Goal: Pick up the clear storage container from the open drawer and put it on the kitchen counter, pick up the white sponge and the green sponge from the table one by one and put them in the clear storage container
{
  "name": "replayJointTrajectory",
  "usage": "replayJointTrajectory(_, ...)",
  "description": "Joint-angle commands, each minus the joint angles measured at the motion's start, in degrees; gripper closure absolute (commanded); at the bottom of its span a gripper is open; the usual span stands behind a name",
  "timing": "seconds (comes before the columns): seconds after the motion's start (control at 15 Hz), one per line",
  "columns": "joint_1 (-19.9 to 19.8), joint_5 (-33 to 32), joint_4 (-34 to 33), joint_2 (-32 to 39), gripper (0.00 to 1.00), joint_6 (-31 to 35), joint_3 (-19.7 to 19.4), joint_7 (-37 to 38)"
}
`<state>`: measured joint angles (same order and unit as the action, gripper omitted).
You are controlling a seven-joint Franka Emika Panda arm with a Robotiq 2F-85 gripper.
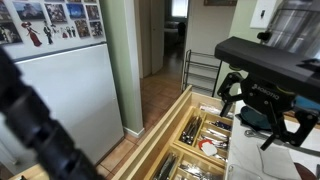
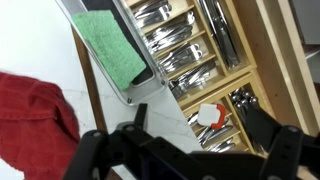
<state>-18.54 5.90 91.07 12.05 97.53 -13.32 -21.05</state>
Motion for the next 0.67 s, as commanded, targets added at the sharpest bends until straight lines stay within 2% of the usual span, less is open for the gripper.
replayJointTrajectory(0.0, -0.38, -1.61, -3.23, 5.02, 0.0, 7.83, 0.73, -4.76)
replayJointTrajectory(0.33, -1.95, -1.31, -7.94, 10.69, 0.0, 10.91, 2.54, -12.55)
replayJointTrajectory(0.6, -3.75, -1.42, -12.92, 15.86, 0.0, 12.91, 3.96, -22.2)
